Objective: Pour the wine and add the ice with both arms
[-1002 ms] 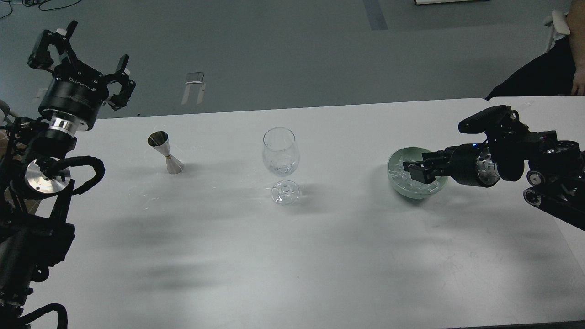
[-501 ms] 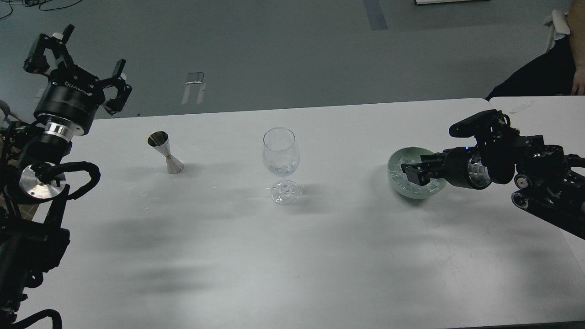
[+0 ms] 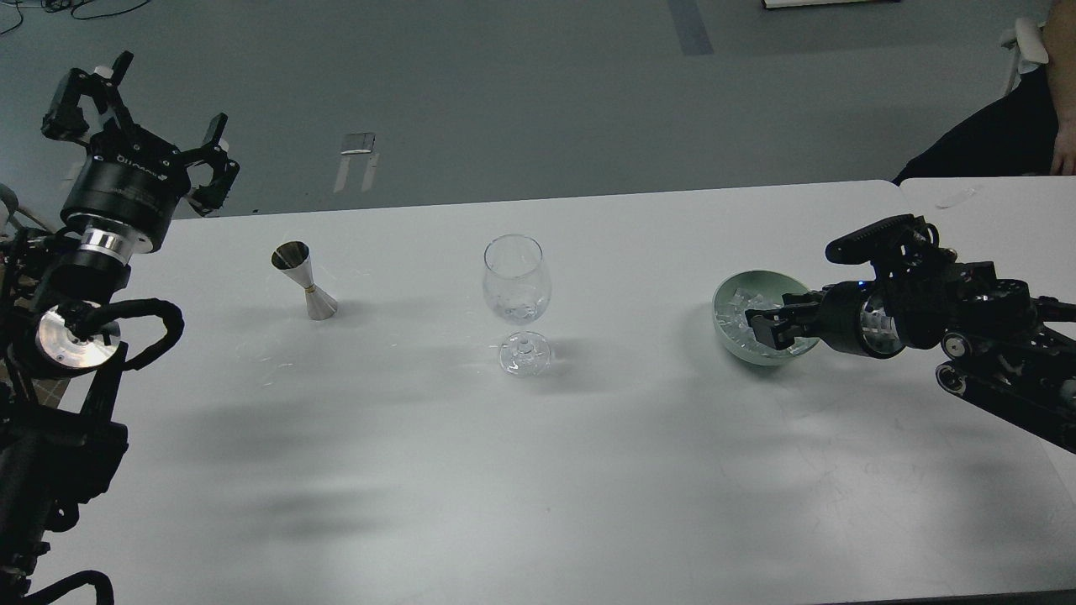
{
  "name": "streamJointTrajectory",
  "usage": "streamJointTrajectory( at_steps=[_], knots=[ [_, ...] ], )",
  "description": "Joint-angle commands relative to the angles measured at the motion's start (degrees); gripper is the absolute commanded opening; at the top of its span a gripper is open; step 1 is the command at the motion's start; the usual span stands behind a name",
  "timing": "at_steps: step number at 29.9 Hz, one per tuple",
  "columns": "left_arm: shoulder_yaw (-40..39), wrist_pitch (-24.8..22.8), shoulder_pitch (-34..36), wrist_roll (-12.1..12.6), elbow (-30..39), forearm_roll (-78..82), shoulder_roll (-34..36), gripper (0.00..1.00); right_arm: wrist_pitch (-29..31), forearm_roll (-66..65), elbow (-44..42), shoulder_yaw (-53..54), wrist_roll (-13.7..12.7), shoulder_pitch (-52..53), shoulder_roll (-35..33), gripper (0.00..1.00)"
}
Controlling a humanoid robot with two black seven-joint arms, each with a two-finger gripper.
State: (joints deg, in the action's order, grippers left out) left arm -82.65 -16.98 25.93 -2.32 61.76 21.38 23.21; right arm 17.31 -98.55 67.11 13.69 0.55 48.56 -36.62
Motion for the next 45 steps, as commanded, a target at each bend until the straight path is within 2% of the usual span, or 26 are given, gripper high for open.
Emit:
streamJointTrajectory(
  at_steps=[1,4,9,11,14,18,20,21,23,29,31,35,40,45],
  knots=[
    [-0.1,-0.1,-0.4,0.0,-0.1,-0.1,0.0,0.97,0.0,0.0,-0.1,0.1,0.0,0.0,0.3,0.58],
    [-0.1,-0.1,-0.4,0.0,-0.1,0.0,0.0,0.97,0.0,0.0,-0.1,0.1,0.0,0.0,0.6,0.57],
    [-0.2,-0.1,-0.4,0.0,-0.1,-0.1,0.0,0.97,0.0,0.0,-0.1,0.0,-0.1,0.0,0.5,0.48],
    [-0.3,-0.2,-0.4,0.0,-0.1,-0.1,0.0,0.97,0.0,0.0,-0.2,-0.1,0.0,-0.1,0.5,0.38],
    [-0.3,-0.2,-0.4,0.0,-0.2,-0.1,0.0,0.97,0.0,-0.1,-0.2,-0.1,0.0,-0.1,0.5,0.29],
    [-0.1,-0.2,-0.4,0.0,-0.2,-0.1,0.0,0.97,0.0,-0.1,0.0,-0.3,0.0,-0.1,0.6,0.28],
    [0.0,-0.1,-0.4,0.0,-0.3,-0.1,0.0,0.97,0.0,-0.1,0.0,-0.3,-0.1,-0.1,0.6,0.21],
    [0.0,0.1,-0.4,0.0,-0.3,-0.1,0.0,0.97,0.0,-0.1,0.0,-0.3,-0.1,0.0,0.6,0.12],
    [0.0,0.1,-0.4,0.0,-0.3,0.0,0.0,0.97,0.0,0.0,0.0,-0.3,-0.1,0.0,0.6,0.07],
    [-0.1,0.0,-0.4,0.0,-0.4,0.0,0.1,0.97,-0.1,0.6,2.7,1.3,0.2,0.8,-2.5,0.08],
    [-0.3,0.2,-0.4,-0.1,-0.5,-0.1,0.4,0.97,-0.2,0.7,3.3,6.0,0.6,0.7,-5.0,0.09],
    [-0.7,0.2,-0.4,-0.1,-0.5,0.0,0.5,0.97,-0.1,0.7,4.2,10.8,0.7,0.6,-5.2,0.08],
    [-0.7,0.2,0.3,0.0,-0.4,0.0,1.1,0.97,-0.1,0.6,7.0,18.3,0.2,1.2,-2.7,0.08],
    [-0.6,0.2,0.3,0.0,-0.5,0.0,1.1,0.97,0.1,0.3,9.5,18.1,0.1,3.2,3.4,0.08]
  ],
)
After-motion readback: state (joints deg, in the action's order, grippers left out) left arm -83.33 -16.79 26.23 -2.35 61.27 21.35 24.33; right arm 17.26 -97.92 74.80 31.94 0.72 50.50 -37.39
